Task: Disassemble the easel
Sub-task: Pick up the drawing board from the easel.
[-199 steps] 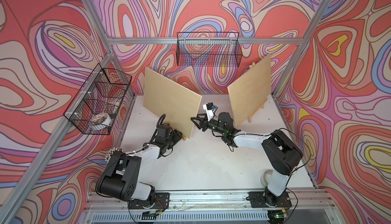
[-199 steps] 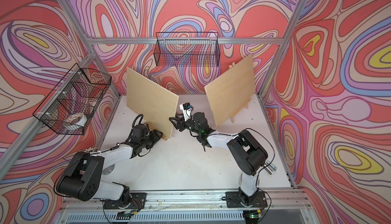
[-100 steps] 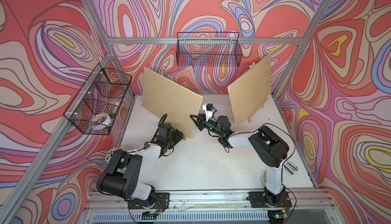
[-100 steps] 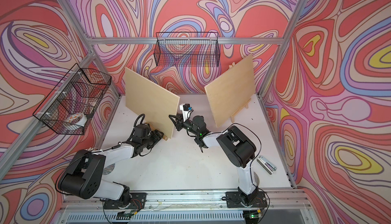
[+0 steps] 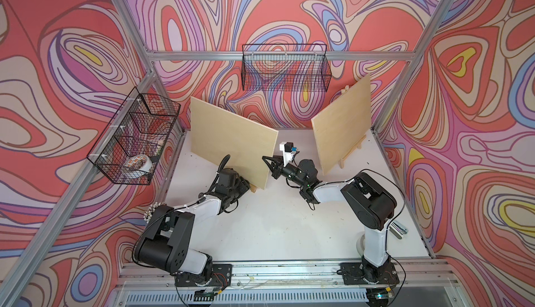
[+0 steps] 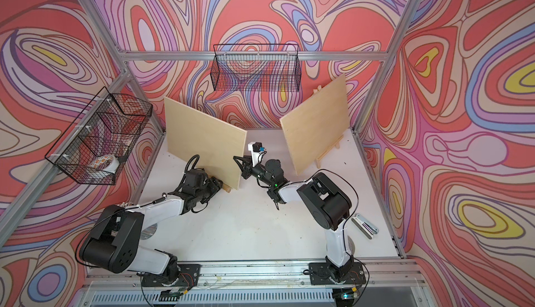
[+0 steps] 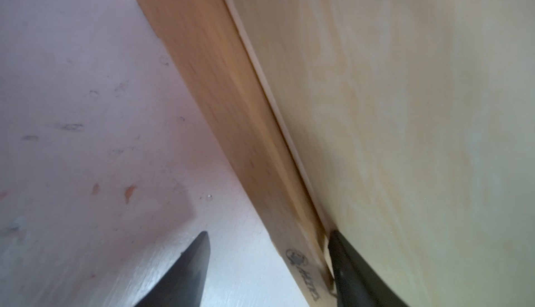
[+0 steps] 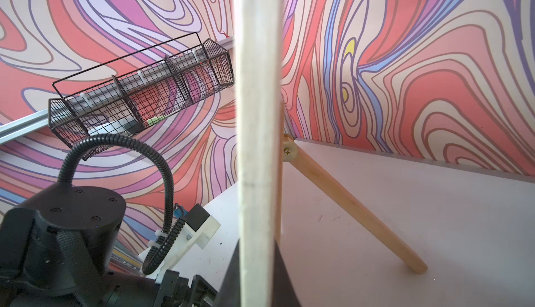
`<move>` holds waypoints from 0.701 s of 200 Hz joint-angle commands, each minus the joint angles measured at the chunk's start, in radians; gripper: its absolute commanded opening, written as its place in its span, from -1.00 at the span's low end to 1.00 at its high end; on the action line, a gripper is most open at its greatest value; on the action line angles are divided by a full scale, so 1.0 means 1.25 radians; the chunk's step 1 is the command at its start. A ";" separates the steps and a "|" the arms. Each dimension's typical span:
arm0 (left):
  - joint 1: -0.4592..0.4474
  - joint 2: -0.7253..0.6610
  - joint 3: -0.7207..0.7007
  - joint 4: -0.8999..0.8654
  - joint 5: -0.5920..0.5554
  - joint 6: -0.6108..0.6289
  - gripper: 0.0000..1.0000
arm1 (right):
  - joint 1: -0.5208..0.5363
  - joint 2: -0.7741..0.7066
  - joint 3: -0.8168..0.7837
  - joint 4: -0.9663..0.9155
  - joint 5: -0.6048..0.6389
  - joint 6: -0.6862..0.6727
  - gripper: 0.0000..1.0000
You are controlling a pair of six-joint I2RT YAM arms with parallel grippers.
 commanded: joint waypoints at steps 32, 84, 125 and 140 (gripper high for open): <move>0.001 0.008 -0.017 -0.113 -0.081 -0.030 0.23 | 0.010 -0.148 0.009 0.092 0.030 -0.027 -1.00; 0.002 0.008 -0.016 -0.118 -0.081 -0.034 0.18 | 0.017 -0.259 0.039 0.011 0.066 -0.061 -1.00; 0.001 0.009 -0.010 -0.123 -0.077 -0.030 0.17 | 0.025 -0.316 0.058 -0.045 0.092 -0.065 -1.00; 0.001 0.005 -0.009 -0.125 -0.079 -0.025 0.18 | 0.025 -0.341 0.063 -0.073 0.121 -0.059 -1.00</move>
